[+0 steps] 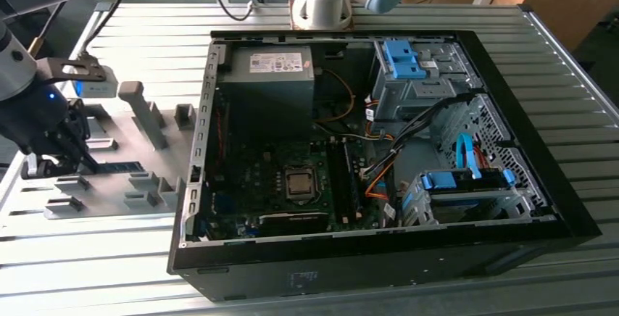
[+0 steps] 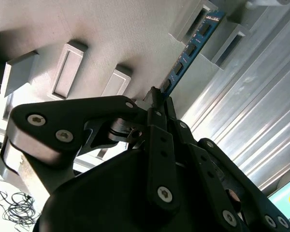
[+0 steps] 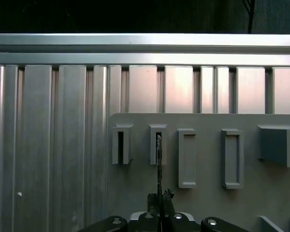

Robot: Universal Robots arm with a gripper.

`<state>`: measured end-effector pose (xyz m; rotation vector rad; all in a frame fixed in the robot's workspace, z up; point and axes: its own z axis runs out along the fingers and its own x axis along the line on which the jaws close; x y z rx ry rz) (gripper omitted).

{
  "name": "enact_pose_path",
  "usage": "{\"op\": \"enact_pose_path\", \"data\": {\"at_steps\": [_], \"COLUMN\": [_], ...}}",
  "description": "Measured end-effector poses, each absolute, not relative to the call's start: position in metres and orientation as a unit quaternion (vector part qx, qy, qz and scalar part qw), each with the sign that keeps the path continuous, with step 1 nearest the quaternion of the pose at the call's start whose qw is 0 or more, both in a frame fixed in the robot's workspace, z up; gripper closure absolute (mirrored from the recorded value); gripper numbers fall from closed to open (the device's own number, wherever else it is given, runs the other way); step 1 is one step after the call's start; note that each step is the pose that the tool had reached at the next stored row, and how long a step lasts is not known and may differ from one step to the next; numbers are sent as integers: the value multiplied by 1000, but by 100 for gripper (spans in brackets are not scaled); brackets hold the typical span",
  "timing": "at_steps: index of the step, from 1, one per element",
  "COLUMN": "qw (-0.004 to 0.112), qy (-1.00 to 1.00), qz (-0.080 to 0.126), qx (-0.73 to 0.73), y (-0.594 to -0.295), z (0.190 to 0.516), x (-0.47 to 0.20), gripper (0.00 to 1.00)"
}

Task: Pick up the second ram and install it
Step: 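Pick up the second ram and move it above second insertion slot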

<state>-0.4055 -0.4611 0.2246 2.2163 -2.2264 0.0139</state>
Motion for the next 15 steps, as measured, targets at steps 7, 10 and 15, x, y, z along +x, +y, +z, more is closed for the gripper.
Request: {"op": "enact_pose_path", "data": {"at_steps": [7, 10, 15], "qw": [0, 0, 0], "qy": [-709, -709, -709], "qz": [4, 4, 4], "qx": [706, 706, 706], "y": [-461, -461, -461], "z": [229, 230, 233], "x": [-405, -406, -406], "gripper": [86, 86, 86]}}
